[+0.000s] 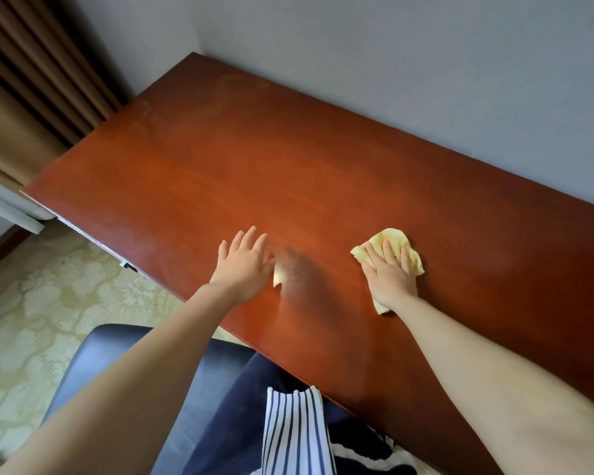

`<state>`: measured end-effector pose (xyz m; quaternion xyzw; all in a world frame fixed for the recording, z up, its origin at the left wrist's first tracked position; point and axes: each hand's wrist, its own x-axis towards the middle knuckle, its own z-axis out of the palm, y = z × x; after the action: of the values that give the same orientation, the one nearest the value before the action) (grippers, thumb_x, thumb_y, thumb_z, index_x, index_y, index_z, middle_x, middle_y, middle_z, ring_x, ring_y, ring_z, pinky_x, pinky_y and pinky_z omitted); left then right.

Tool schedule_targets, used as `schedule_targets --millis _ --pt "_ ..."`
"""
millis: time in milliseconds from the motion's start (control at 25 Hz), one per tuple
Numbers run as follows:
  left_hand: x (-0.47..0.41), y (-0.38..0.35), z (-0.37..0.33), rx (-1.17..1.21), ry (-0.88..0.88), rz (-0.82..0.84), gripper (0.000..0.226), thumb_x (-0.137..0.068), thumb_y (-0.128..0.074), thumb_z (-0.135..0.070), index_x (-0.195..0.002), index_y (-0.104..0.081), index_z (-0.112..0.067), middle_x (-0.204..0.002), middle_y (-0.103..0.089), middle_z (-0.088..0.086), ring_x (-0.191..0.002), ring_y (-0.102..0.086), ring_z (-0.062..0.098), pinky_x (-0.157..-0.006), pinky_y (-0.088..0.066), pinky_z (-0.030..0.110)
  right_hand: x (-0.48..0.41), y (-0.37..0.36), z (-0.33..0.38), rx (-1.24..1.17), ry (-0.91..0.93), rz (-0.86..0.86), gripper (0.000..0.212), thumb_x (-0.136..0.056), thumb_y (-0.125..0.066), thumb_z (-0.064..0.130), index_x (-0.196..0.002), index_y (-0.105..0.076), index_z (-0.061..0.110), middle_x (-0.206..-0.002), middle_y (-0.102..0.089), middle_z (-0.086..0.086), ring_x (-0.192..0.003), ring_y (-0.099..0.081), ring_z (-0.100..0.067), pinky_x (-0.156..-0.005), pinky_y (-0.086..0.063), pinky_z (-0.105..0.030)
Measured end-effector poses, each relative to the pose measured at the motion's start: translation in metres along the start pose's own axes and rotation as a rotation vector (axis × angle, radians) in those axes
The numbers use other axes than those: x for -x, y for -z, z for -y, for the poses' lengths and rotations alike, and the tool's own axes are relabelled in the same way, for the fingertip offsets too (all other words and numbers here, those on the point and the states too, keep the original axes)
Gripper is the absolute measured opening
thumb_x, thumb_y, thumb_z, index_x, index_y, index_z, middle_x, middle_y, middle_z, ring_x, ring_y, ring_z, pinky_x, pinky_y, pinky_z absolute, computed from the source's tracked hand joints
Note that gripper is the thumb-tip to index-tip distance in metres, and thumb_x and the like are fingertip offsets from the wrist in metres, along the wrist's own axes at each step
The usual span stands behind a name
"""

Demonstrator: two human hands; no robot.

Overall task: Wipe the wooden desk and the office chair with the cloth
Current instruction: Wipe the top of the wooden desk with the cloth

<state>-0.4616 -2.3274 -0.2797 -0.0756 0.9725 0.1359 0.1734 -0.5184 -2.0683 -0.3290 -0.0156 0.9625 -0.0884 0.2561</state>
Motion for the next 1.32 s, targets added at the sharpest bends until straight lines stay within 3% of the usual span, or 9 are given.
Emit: schedule_targets --millis 280,720,1040,1320 --pt "-0.018 0.003 0.022 -0.039 0.049 0.046 0.054 -0.101 -0.030 -0.036 -0.150 -0.014 -0.019 -0.159 -0.001 0.005 -0.146 0.003 0.026 -0.116 0.000 0.049 -0.033 0.009 0.042 0.034 0.166 0.040 0.048 -0.102 -0.015 0.046 -0.149 -0.005 0.042 -0.159 0.005 0.007 -0.144 0.017 -0.028 -0.117 0.000 -0.046" --pt "-0.099 0.034 0.060 -0.050 -0.040 -0.057 0.054 -0.101 -0.031 -0.035 -0.150 -0.013 -0.020 -0.159 0.000 0.003 -0.146 0.004 0.025 -0.116 0.003 0.046 -0.087 0.012 0.105 0.072 0.328 -0.072 0.048 -0.100 -0.016 0.049 -0.148 -0.009 0.045 -0.159 0.001 0.011 -0.144 0.016 -0.022 -0.116 0.005 -0.045" --pt "-0.215 0.092 0.174 -0.026 -0.169 -0.145 0.056 -0.100 -0.032 -0.037 -0.151 -0.013 -0.021 -0.160 0.000 0.001 -0.146 0.008 0.022 -0.115 0.007 0.043 -0.179 0.039 0.224 0.050 0.182 -0.163 0.048 -0.100 -0.015 0.049 -0.147 -0.009 0.045 -0.159 0.000 0.009 -0.145 0.014 -0.024 -0.116 0.004 -0.047" --pt "-0.306 0.153 0.300 -0.085 -0.268 -0.117 0.056 -0.100 -0.032 -0.037 -0.151 -0.014 -0.021 -0.160 0.000 0.003 -0.146 0.009 0.022 -0.113 0.012 0.039 -0.272 0.069 0.344 0.015 -0.013 -0.186 0.048 -0.100 -0.020 0.047 -0.148 -0.014 0.043 -0.159 -0.002 0.007 -0.145 0.010 -0.026 -0.116 0.005 -0.049"
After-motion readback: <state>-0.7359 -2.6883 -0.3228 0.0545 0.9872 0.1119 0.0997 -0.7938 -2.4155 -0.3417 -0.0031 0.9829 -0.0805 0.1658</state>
